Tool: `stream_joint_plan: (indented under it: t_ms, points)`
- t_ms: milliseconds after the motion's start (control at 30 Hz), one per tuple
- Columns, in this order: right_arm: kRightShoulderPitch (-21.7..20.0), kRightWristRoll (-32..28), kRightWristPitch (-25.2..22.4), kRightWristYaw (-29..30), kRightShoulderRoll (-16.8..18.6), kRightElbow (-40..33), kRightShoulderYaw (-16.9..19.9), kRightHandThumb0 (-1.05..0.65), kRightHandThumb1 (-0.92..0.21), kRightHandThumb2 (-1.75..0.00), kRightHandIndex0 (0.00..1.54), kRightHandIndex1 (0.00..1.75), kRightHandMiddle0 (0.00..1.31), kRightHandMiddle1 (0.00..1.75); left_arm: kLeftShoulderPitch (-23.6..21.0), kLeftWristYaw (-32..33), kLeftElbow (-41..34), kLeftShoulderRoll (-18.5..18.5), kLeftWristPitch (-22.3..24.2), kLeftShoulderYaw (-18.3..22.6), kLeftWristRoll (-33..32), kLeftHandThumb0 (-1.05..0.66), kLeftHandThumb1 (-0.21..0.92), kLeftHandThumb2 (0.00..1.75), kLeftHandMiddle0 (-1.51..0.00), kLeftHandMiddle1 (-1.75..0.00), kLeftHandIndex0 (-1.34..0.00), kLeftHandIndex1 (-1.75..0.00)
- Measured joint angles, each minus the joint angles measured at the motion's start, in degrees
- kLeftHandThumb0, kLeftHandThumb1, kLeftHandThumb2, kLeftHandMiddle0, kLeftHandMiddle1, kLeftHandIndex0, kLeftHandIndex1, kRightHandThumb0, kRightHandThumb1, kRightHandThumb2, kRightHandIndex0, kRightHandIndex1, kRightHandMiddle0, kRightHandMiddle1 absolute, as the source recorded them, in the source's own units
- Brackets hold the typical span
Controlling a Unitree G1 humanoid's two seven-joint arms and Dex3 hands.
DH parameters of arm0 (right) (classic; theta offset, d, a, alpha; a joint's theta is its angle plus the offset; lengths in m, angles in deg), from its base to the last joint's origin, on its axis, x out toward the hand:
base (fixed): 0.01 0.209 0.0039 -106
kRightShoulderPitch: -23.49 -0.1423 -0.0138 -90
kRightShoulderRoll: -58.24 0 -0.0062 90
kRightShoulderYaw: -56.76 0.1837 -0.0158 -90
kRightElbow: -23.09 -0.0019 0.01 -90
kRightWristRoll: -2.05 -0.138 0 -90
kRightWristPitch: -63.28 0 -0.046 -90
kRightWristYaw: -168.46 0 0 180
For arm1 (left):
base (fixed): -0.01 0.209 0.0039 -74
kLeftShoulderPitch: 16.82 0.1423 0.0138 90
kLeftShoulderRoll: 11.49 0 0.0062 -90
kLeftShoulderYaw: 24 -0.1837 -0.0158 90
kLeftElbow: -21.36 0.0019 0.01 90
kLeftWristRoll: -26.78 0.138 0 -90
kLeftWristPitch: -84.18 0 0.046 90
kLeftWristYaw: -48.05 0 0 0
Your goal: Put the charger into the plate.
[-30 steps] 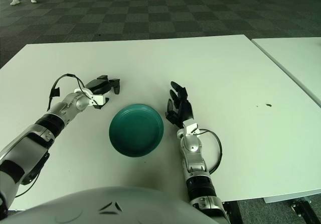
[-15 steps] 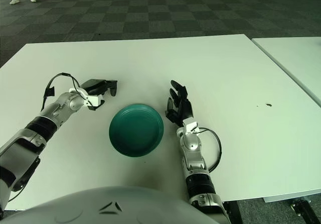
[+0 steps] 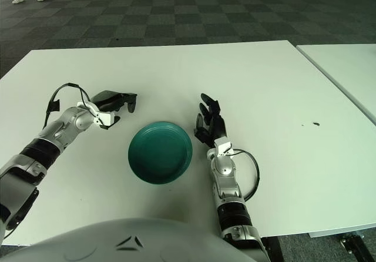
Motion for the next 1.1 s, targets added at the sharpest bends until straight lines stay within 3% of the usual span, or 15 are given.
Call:
stream_joint_plan:
  t_ms: [467, 1100]
  points:
    - [-0.03, 0.01, 0.00, 0.06, 0.12, 0.00, 0.01, -0.68, -0.92, -0.87, 0.30, 0.00, 0.00, 0.66, 2.00, -4.30, -9.59, 1.11, 2.16, 3.30, -1.57, 0.00, 0.16, 1.48, -0.64, -1.75, -0.62, -1.67]
    - [-0.03, 0.01, 0.00, 0.12, 0.22, 0.00, 0.08, -0.68, -0.92, -0.88, 0.30, 0.00, 0.00, 0.66, 3.48, -7.44, -15.03, 1.30, 4.71, 4.67, -1.58, 0.00, 0.18, 1.44, -0.62, -1.75, -0.63, -1.63]
